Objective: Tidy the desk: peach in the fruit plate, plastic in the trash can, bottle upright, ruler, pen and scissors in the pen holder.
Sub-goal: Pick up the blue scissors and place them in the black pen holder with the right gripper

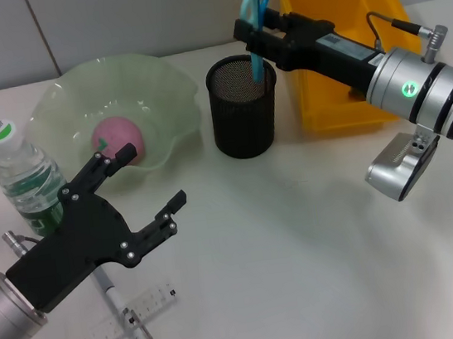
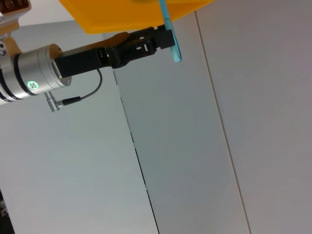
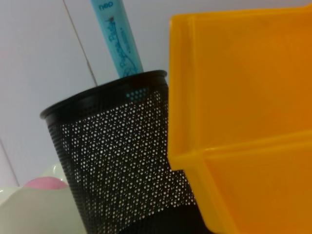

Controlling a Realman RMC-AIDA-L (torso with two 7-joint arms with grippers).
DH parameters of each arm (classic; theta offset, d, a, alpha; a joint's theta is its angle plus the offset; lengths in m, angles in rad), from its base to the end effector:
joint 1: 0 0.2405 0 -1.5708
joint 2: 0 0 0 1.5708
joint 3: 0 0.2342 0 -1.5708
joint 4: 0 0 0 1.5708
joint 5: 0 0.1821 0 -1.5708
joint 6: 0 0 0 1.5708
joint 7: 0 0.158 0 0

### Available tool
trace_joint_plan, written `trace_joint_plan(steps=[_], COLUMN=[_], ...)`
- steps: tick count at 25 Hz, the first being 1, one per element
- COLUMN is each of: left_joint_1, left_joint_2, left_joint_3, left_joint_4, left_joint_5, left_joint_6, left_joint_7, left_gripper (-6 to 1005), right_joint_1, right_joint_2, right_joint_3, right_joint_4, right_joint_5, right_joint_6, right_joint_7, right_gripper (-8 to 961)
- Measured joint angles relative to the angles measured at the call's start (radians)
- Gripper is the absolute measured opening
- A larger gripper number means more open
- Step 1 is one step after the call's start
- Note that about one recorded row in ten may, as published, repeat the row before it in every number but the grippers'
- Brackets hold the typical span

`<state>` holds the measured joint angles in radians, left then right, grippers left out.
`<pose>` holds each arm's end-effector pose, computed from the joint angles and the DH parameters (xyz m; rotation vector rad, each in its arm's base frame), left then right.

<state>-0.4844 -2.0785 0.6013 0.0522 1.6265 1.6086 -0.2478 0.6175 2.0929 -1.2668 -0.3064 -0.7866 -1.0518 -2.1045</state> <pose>-0.2186 0.2622 -0.0367 -2.2852 0.0587 -0.9698 0.1922 0.3722 -0.0215 -0.7546 -2.0197 -0.8137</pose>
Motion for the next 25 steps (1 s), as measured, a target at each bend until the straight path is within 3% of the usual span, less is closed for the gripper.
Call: trace_joint_plan(steps=[11, 25], left_joint_1=[0.001, -0.002], left_joint_2=[0.0, 0.0], left_joint_3=[-0.005, -0.023], left_joint_4=[-0.002, -0.002], left_joint_5=[-0.002, -0.002], left_joint_6=[0.005, 0.018], left_joint_7=[0.001, -0.006], left_gripper=[812, 812], right_joint_1=[-0.031, -0.036], right_joint_2=[-0.001, -0.004], right_joint_3=[-0.187, -0.225], right_joint_4=[0.004, -0.021], right_joint_5=[0.175, 0.193], right_joint_6=[-0.035, -0.03], right_joint_7=[-0.009, 0.082], right_gripper=[614, 658])
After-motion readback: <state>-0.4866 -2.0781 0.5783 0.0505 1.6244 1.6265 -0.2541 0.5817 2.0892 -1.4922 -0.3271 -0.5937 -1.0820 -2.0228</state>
